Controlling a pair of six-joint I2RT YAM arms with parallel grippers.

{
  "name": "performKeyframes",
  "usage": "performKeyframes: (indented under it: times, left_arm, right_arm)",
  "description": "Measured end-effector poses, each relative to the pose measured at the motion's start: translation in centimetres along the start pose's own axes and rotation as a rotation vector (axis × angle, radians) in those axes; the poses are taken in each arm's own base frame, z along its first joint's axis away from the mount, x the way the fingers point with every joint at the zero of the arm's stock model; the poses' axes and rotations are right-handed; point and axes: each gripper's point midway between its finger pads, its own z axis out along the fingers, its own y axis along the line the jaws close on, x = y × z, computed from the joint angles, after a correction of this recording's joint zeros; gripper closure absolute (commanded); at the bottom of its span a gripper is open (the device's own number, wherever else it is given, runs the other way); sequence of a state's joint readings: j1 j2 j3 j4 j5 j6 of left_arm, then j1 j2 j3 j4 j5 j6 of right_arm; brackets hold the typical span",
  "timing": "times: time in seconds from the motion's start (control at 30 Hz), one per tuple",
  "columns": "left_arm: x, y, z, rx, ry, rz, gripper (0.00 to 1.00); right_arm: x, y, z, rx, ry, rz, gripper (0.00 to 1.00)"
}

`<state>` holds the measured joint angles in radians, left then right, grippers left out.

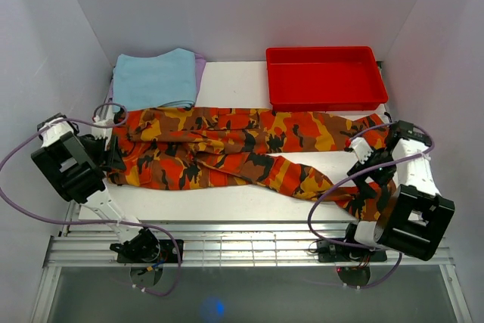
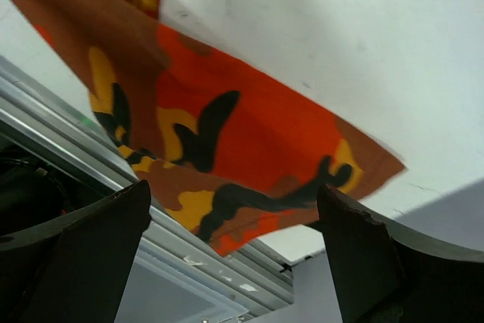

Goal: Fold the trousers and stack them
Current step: Flatten the trousers out

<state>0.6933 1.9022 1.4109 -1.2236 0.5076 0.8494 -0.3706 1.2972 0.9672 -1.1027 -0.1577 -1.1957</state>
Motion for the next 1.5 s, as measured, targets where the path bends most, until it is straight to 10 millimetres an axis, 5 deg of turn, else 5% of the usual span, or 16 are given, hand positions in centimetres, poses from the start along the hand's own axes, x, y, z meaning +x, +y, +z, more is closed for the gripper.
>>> performKeyframes:
  times: [0.1,0.2,0.3,0.37,0.4,0.43,0.77,1.03,1.13,1.4,1.5]
  left_arm:
    - [0.9,0.0,1.2,0.019,0.045,-0.013,0.13]
    - [2.3,0.4,2.6,-0.010,0.080,-0.040,0.11]
    - [3.1,0.4,2.4,-0.086,0.068,-0.022,0.11]
    - [3.8,-0.2,2.1,-0.097,0.072,-0.018,0.10]
    - [3.9,-0.3,1.9,-0.099,0.069,-0.024,0.10]
    - [4.0,-0.3,1.6,-0.098,0.066,-0.032,0.10]
    - [6.3,2.9,-2.7,-0.197,0.040,-0.217,0.02]
    - [9.8,0.2,-0.2,-0.102,0.109,-0.333,0.02]
    - [9.4,-0.3,0.5,-0.066,0.091,-0.394,0.12]
    - [6.8,-0.2,1.1,0.001,-0.004,-0.488,1.00]
    - [4.9,0.6,-0.8,-0.019,-0.023,-0.466,1.00]
  right_arm:
    - [0.4,2.1,2.3,-0.057,0.037,-0.061,0.05]
    - [-0.5,1.9,3.4,-0.038,0.039,-0.137,0.01]
    - [0.2,2.7,6.0,-0.056,0.090,-0.197,0.46]
    - [0.3,2.4,6.7,-0.064,0.109,-0.203,0.68]
    - [0.3,2.2,6.8,-0.060,0.113,-0.203,0.89]
    - [0.3,2.1,6.8,-0.058,0.115,-0.200,0.92]
    - [-1.6,-0.4,5.5,0.005,0.088,-0.203,0.92]
    - [-1.7,-0.3,5.6,-0.008,0.088,-0.188,0.92]
    - [-1.8,-0.5,5.6,-0.014,0.090,-0.182,0.92]
    - [-3.5,-2.2,4.8,0.002,0.062,-0.173,0.92]
    - [-3.8,-2.6,4.3,0.012,0.059,-0.177,0.92]
